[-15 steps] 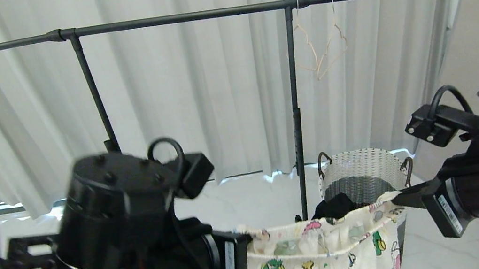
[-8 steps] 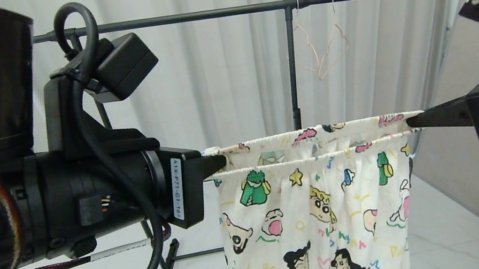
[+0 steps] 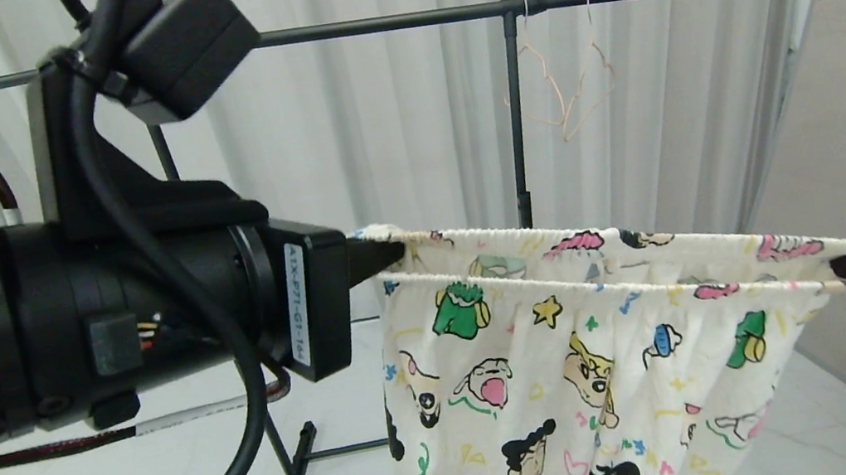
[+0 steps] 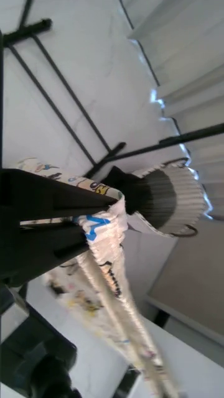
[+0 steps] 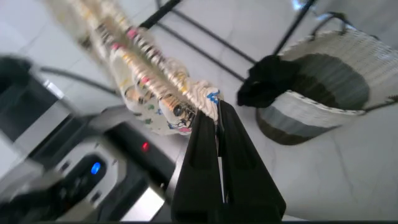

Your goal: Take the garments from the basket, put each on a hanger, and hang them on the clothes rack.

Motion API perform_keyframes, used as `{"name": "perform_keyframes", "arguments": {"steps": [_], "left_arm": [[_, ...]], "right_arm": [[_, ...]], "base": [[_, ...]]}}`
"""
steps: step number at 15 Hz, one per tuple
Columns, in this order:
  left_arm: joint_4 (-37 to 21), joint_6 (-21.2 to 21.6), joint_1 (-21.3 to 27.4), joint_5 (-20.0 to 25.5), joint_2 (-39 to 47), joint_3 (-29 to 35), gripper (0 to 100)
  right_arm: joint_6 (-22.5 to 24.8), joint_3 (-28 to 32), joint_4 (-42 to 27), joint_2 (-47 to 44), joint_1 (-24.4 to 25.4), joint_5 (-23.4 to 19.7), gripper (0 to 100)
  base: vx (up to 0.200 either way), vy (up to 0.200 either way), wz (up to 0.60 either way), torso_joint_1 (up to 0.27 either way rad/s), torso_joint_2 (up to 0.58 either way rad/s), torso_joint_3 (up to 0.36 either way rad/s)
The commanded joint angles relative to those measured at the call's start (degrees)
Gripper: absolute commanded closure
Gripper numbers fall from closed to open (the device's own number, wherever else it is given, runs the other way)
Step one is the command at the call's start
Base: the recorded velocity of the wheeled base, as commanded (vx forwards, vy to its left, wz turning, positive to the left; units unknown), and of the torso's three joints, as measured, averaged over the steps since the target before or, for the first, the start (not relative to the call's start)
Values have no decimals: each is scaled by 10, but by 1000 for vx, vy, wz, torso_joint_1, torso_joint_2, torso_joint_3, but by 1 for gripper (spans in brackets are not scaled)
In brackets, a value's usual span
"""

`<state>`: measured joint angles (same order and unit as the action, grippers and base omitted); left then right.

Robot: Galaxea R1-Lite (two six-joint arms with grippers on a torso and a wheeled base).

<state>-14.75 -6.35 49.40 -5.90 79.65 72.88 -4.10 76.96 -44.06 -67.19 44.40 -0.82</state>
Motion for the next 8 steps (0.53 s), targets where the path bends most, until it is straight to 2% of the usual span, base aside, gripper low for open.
{"name": "perform_keyframes", "arguments": {"steps": [1, 4, 8], "left_arm": [[10, -1, 0, 12, 34, 40, 100], [18, 1, 0, 31, 62, 67, 100], [10, 2, 2, 34, 34, 46, 100]], "right_arm": [[-2, -1, -29, 44, 69, -2, 100], [-1, -3, -28, 32, 113, 3, 100], [-2, -5, -23, 28, 101, 18, 100]], "base": [[0, 0, 0, 0, 0, 0], [0, 0, 0, 0, 0, 0], [0, 0, 0, 0, 0, 0]]}}
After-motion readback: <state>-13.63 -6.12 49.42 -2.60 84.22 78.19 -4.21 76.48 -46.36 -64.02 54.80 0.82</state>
